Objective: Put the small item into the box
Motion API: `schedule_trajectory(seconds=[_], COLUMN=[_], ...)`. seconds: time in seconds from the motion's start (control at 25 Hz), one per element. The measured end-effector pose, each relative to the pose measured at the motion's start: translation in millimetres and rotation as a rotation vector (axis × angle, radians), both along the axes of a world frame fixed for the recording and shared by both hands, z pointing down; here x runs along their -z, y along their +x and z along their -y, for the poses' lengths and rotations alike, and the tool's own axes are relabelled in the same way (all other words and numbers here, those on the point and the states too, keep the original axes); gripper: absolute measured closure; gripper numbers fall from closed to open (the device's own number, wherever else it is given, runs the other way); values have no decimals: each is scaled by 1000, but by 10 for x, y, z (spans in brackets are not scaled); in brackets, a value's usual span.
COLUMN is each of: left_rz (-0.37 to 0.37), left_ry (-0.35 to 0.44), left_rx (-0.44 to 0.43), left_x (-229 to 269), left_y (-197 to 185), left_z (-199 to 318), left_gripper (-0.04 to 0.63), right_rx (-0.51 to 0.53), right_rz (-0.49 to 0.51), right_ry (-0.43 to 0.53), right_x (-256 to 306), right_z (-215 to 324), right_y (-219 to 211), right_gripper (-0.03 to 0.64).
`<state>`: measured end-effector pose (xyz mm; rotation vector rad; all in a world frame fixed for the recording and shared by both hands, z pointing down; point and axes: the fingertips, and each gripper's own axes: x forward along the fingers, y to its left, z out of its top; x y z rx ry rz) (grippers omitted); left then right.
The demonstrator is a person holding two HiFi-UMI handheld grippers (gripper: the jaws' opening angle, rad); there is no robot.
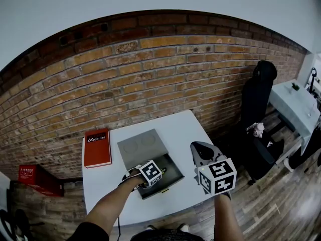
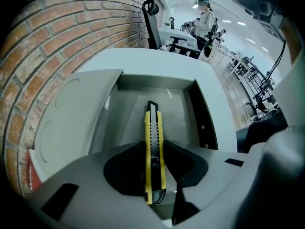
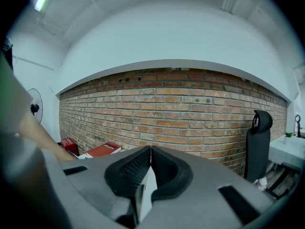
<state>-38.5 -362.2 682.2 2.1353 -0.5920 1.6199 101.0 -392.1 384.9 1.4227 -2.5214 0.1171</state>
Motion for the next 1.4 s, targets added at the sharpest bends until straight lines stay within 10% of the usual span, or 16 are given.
schedule_trajectory(seconds=[0.92, 1.4], left_rz=[-61, -87], left_ry=[52, 229], left_rx=[87, 174], left_x=[177, 627], left_y=[4, -155], left_z=[-61, 144], left_gripper=[443, 456], right_rx=[22, 80], right_rz=[3, 11], right_ry=[-12, -14], right_x=[-41, -27], right_z=[-112, -154], right_y=[1, -195], right_gripper=[597, 597])
